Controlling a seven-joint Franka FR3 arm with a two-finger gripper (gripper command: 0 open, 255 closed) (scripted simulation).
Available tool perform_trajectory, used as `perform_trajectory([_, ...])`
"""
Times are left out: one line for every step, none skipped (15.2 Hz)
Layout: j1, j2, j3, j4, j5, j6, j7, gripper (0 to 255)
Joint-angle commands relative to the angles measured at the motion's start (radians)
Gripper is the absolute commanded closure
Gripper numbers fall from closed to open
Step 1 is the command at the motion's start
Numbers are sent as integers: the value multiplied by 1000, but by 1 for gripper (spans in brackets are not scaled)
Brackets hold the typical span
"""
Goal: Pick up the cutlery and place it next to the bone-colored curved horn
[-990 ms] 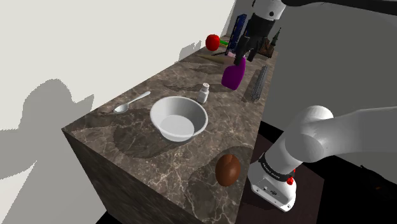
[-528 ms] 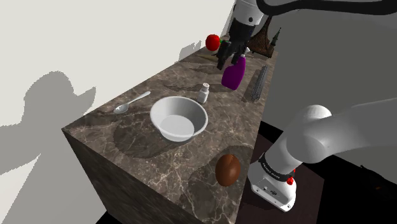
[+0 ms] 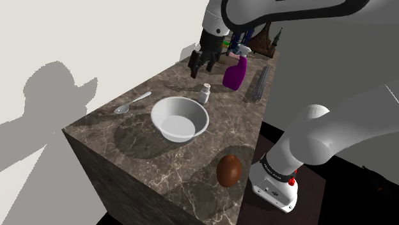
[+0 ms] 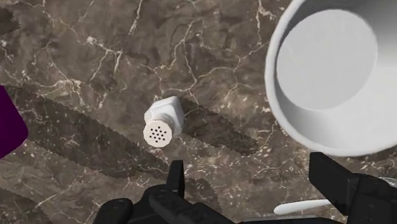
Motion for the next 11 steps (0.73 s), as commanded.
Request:
perform_trajectory([11,57,22,21,1,43,15,0])
perform_trajectory([17,86,34,33,1,63,26,0])
perform_trajectory([23,117,47,47,-1,82,36,0])
perform_trajectory([28,147,59,62,-4,101,47,0])
perform_trajectory([33,178,71,78,-7,118,59,0])
perform_trajectory([38,209,83,95,-12,135,71,0])
perform_trajectory([43,241,95,114,-18,150,83,0])
perform_trajectory([48,273,106,133,-26,165,95,0])
perform_trajectory([53,305,117,153,-34,179,108,0])
perform_trajectory([58,338,128,174,-44,192,121,0])
perform_trajectory([63,370,138,196,-55,204,135,0])
